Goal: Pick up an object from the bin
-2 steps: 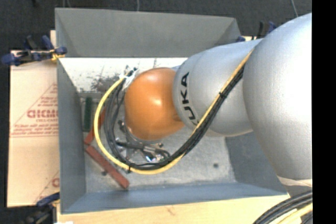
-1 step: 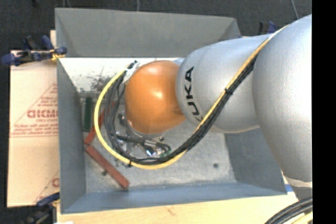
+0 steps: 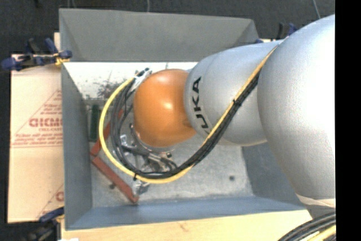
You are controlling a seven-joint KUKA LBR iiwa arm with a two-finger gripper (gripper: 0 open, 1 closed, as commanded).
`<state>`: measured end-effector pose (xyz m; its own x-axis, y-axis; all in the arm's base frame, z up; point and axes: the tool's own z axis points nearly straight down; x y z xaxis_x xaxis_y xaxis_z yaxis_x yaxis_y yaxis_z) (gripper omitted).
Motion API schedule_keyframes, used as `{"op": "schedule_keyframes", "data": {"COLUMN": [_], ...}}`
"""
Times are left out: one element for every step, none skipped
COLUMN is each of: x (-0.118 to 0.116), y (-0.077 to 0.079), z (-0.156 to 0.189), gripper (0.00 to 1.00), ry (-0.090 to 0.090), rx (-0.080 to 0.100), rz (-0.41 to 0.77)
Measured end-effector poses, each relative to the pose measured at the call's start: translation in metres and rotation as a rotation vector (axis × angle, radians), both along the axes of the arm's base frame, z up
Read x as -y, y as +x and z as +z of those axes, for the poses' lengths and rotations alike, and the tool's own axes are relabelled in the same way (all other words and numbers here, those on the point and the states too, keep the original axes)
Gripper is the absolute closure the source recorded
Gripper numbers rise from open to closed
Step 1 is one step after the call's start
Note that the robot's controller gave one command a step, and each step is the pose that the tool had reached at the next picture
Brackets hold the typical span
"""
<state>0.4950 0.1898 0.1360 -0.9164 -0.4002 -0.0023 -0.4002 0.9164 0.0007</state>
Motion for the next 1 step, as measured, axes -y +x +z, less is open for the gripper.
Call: {"op": "schedule_keyframes", "data": {"x": [0.0], "y": [0.0], "z": [-0.0001], "gripper": [0.0], "ry": [0.0], "rx": [0.0], "rz": [0.0]}}
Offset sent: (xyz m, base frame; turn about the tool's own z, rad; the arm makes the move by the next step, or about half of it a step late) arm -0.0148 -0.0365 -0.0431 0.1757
